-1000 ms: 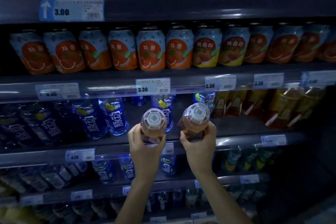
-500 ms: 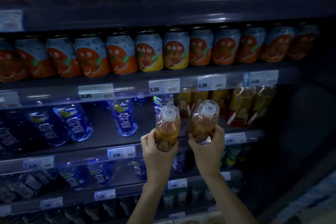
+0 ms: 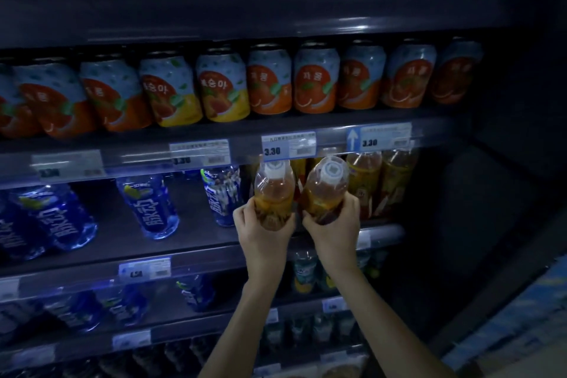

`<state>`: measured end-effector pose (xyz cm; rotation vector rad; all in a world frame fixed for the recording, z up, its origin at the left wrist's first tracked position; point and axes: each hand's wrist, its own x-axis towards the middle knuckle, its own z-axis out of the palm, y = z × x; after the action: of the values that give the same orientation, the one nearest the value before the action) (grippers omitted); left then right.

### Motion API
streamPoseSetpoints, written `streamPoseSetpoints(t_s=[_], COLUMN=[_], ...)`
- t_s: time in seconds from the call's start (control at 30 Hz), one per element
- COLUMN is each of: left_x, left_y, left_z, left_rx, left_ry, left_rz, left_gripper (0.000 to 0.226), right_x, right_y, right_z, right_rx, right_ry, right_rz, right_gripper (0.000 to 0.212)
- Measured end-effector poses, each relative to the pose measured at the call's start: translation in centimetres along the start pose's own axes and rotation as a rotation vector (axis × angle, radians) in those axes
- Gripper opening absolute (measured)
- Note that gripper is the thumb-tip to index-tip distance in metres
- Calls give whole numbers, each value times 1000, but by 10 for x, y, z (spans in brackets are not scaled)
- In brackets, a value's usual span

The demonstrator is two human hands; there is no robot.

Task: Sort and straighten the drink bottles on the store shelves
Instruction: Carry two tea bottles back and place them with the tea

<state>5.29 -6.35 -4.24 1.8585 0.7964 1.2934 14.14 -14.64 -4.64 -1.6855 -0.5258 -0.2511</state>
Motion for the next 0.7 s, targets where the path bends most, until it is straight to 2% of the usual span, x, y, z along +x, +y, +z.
streamPoseSetpoints(t_s=[0.23,0.43,0.7], left_x=[14,21,15], left_y=[-2,-10,-11], left_z=[22,32,29], left_rx=[-7,15,-21], left_ry=[5,-14,-46], left_rz=[-98,-194,-216], left_gripper=[63,77,85], right_x=[10,18,9], right_y=[8,14,18], right_z=[18,27,30], right_rx=[-54,-111,-143], right_ry=[-26,-29,17], right_rz=[34,49,35], right_gripper=[73,82,83])
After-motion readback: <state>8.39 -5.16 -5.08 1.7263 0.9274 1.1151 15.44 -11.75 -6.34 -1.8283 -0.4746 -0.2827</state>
